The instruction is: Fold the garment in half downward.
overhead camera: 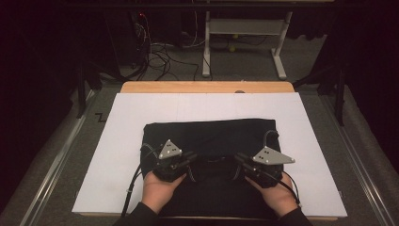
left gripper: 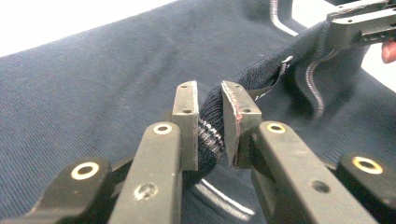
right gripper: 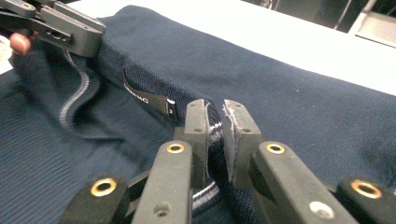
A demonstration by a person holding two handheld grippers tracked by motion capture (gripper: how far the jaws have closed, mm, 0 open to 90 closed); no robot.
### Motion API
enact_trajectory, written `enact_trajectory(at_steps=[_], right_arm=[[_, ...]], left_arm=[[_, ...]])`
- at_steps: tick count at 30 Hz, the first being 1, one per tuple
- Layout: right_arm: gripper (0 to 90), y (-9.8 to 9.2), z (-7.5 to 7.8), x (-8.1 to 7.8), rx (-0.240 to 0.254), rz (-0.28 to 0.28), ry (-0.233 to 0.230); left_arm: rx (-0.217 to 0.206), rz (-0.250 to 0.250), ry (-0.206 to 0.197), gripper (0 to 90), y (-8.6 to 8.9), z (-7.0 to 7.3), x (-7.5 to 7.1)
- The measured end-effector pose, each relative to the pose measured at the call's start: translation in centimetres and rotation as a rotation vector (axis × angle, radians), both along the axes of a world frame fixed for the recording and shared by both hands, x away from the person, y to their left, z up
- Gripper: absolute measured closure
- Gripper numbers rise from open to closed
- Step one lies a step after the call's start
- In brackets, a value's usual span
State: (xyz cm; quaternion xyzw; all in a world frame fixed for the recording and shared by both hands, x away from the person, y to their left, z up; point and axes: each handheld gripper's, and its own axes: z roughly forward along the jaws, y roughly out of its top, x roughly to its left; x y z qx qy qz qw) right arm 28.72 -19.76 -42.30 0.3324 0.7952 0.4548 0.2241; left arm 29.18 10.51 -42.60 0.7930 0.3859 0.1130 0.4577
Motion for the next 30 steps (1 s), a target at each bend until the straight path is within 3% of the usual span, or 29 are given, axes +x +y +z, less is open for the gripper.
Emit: enact_trajectory(at_steps=[9, 15, 17, 24, 30], right_arm=[[81.1, -0.7, -0.1, -3.8, 0.012, 0.04, -0.033], [81.2, -1.5, -0.7, -5.6, 0.02, 0.057, -0.026], [81.2, -1.6, -0.8, -6.1, 0.019, 0.063, -0.022], [81.2, -1.4, -0.7, -7.9, -0.011, 0.086, -0.036], [81.1, -2.0, -1.1, -8.5, -0.022, 0.084, -0.024]], left_arm=[[-0.017, -0.044, -0.035, 73.2, 0.2, 0.1, -3.8], [-0.017, -0.077, -0.036, 73.2, 0.3, -0.3, -5.7], [0.002, -0.079, -0.041, 72.9, 0.4, -0.6, -6.1], [0.0, -0.092, -0.032, 72.9, 0.5, -0.9, -7.1], [0.014, -0.12, -0.014, 72.9, 0.4, -1.4, -8.3]])
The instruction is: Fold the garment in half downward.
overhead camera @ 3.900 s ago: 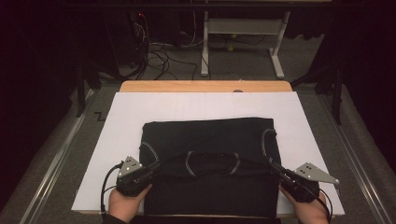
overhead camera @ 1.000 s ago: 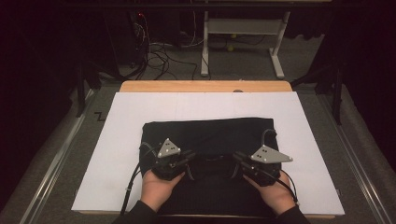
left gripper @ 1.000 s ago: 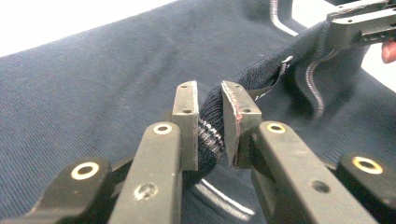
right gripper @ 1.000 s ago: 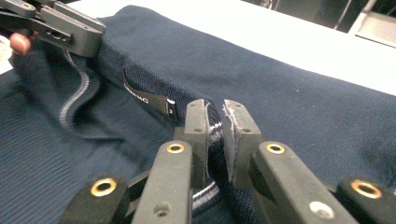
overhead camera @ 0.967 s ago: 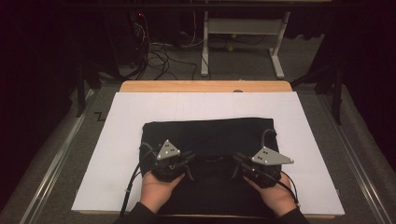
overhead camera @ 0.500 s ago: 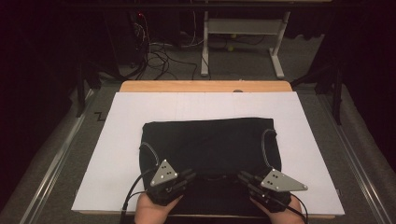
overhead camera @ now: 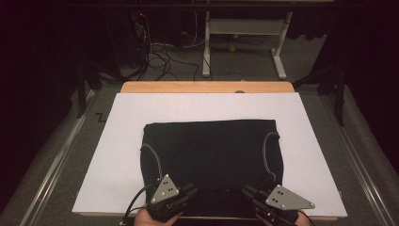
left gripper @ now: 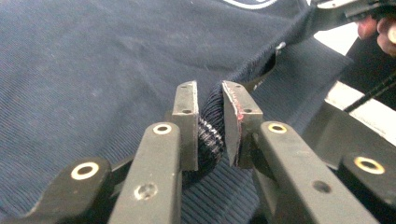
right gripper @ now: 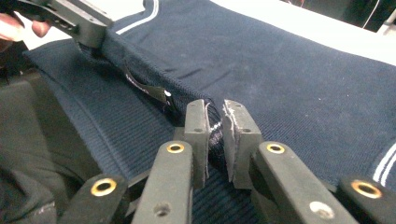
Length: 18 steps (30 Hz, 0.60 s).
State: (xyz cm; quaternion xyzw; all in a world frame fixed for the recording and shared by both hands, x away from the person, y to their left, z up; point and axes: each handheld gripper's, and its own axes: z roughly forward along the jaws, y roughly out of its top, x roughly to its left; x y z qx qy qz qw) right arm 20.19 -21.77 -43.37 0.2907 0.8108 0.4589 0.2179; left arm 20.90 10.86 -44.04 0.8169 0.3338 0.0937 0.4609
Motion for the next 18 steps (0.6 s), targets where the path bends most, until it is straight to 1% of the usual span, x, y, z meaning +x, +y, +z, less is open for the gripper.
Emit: enact_trajectory(at_steps=[3, 7, 9, 10, 12, 13, 15, 16, 18], right_arm=[[81.1, -0.1, -0.2, -0.2, -0.008, 0.006, 0.008], [80.9, 0.0, -0.6, -0.6, -0.023, 0.016, 0.023], [75.7, 0.0, -0.7, -0.7, -0.021, 0.028, 0.025], [71.0, 0.0, -0.6, -0.8, -0.011, 0.026, 0.029], [67.5, -0.1, -0.5, -0.8, 0.006, 0.028, 0.021], [65.0, -0.1, -0.5, -0.8, 0.007, 0.025, 0.016], [61.5, -0.1, -0.5, -0.8, 0.016, 0.02, 0.018], [60.6, -0.1, -0.5, -0.8, 0.017, 0.019, 0.016], [59.7, -0.2, -0.5, -0.7, 0.02, 0.012, 0.016]], left_arm=[[0.007, -0.011, 0.005, 72.8, 0.1, -0.3, -0.5], [0.014, -0.021, 0.015, 71.6, 0.2, -0.6, -0.8], [0.01, -0.019, 0.012, 68.5, 0.3, -0.5, -0.8], [0.002, -0.008, 0.005, 64.6, 0.4, -0.4, -0.8], [-0.018, 0.021, -0.004, 57.7, 0.7, -0.2, -0.7], [-0.033, 0.027, -0.012, 56.1, 1.0, 0.0, -0.7], [-0.04, 0.036, -0.016, 52.7, 1.3, 0.2, -0.6], [-0.05, 0.04, -0.015, 51.4, 1.4, 0.2, -0.6], [-0.053, 0.045, -0.018, 51.1, 1.7, 0.3, -0.6]])
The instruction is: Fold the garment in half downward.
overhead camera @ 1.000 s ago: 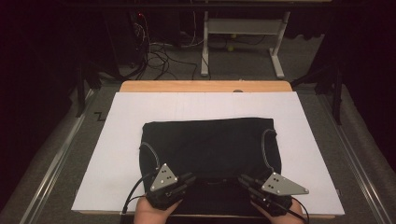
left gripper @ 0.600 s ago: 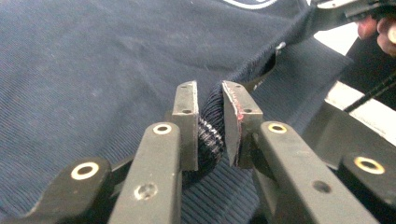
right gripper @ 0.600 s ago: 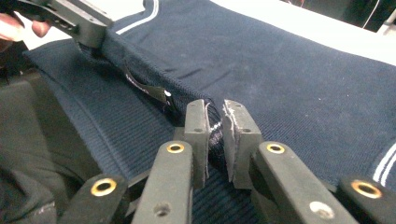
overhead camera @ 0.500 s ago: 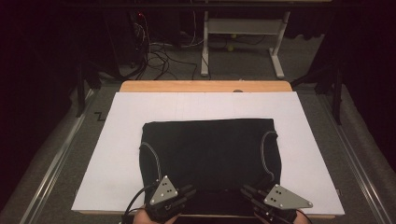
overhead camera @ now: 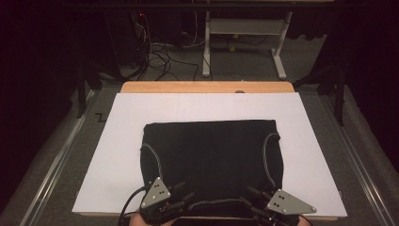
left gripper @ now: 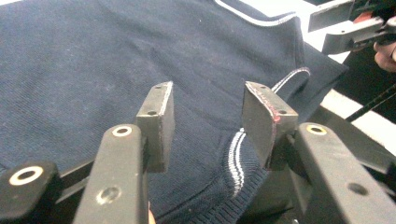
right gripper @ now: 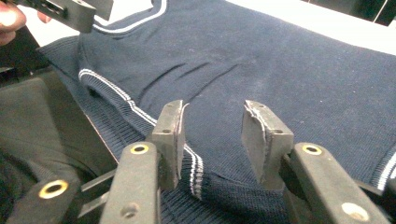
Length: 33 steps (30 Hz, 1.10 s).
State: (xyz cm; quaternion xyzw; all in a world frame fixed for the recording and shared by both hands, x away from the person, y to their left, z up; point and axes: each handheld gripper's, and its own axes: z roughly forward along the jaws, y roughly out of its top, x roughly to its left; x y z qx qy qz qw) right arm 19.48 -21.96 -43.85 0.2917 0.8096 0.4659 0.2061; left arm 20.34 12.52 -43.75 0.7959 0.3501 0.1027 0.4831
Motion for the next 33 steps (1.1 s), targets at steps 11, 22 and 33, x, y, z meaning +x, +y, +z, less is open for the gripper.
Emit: enact_trajectory(at_steps=[11, 22, 33], right_arm=[[51.0, -0.4, -0.2, 0.6, 0.014, -0.048, -0.001], [35.1, -0.8, -0.1, 1.7, 0.066, -0.116, -0.007], [22.3, -0.9, 1.2, 5.1, 0.109, -0.194, -0.015]], left_arm=[[0.029, 0.038, -0.026, 42.9, 1.0, -0.6, 1.2], [0.029, 0.113, -0.055, 35.9, 3.7, -0.7, 3.2], [0.018, 0.168, -0.034, 23.0, 6.3, -0.6, 5.4]])
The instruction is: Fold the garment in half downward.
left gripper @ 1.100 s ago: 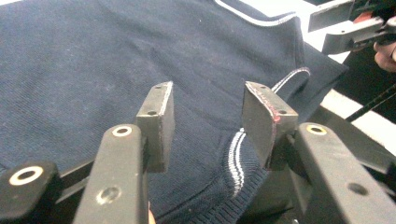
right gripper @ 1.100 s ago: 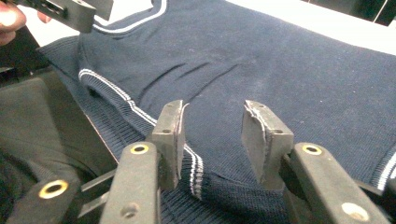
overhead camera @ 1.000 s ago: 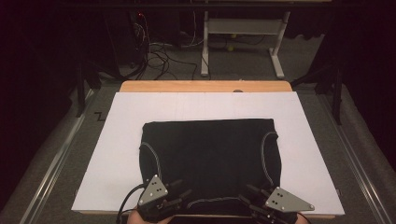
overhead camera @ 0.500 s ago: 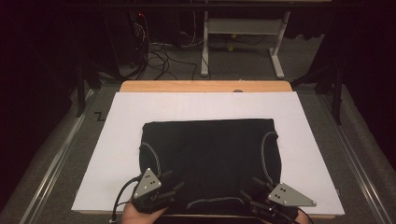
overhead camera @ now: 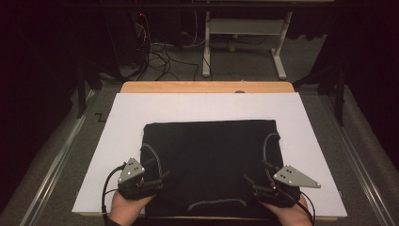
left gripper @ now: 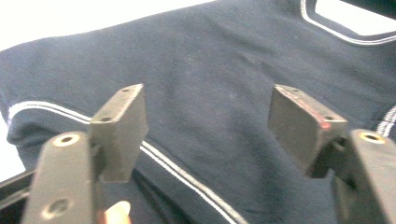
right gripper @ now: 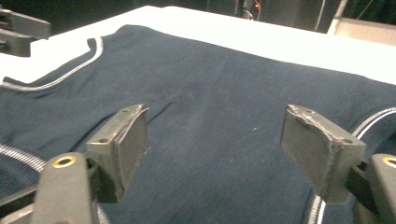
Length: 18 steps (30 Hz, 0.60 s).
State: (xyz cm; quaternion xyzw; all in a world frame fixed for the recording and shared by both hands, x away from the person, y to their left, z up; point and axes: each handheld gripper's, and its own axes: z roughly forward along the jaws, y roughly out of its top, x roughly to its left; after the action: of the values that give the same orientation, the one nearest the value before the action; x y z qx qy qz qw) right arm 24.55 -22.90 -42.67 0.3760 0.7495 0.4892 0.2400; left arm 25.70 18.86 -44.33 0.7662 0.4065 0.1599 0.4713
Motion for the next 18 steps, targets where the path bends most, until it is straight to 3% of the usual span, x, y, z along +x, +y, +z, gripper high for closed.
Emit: enact_trajectory(at_steps=[5, 14, 18], right_arm=[[15.5, 0.3, 0.5, 1.6, -0.01, -0.035, -0.001], [5.0, 1.9, 1.0, 4.0, -0.006, -0.035, 0.006], [0.0, 2.6, 1.0, 4.5, 0.004, -0.03, 0.014]], left_arm=[[-0.019, 0.012, 0.005, 15.1, 0.9, -0.1, 1.2], [-0.01, 0.034, 0.014, 0.3, 2.8, 0.3, 3.4], [-0.028, 0.057, 0.006, 0.0, 3.6, 0.2, 3.8]])
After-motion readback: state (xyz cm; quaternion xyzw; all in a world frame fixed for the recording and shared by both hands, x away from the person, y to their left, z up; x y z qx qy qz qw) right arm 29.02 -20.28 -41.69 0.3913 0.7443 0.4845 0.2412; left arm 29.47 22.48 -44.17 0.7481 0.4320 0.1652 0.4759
